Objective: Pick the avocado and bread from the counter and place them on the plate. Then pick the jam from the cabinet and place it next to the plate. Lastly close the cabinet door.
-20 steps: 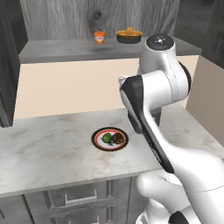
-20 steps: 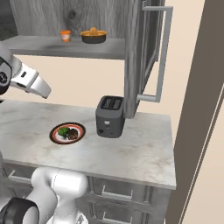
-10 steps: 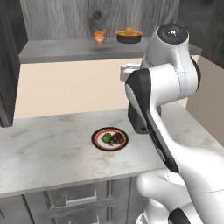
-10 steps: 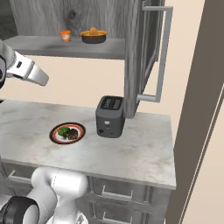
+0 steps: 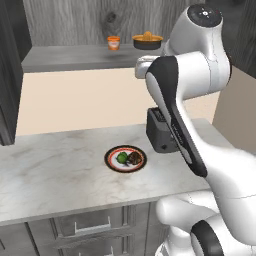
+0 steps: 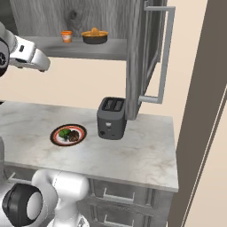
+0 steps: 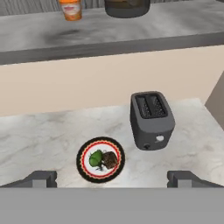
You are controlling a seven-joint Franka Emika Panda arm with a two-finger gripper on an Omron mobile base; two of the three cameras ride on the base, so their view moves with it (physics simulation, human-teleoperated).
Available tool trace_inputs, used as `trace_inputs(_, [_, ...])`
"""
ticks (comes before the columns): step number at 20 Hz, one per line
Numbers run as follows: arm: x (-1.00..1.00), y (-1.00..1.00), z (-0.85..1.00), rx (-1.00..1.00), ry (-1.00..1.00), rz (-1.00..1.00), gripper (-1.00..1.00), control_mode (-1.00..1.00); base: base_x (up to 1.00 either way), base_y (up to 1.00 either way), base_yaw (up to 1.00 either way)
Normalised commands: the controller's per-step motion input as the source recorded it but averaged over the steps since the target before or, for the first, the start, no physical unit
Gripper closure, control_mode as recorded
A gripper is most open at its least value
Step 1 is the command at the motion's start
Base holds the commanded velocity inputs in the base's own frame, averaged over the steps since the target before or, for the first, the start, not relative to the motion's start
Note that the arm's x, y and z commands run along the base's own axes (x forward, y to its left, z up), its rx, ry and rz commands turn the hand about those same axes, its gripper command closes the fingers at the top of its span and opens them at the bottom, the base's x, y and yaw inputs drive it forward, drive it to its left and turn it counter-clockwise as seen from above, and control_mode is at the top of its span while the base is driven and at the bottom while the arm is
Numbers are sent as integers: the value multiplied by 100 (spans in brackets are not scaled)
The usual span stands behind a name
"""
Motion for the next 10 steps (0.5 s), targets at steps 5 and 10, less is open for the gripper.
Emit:
trace_inputs(5, [17,23,37,-11,-4,7,-100,-100,0,0,0])
trace_inputs(10, [19,16,28,-7,-5,5,-100,-100,0,0,0])
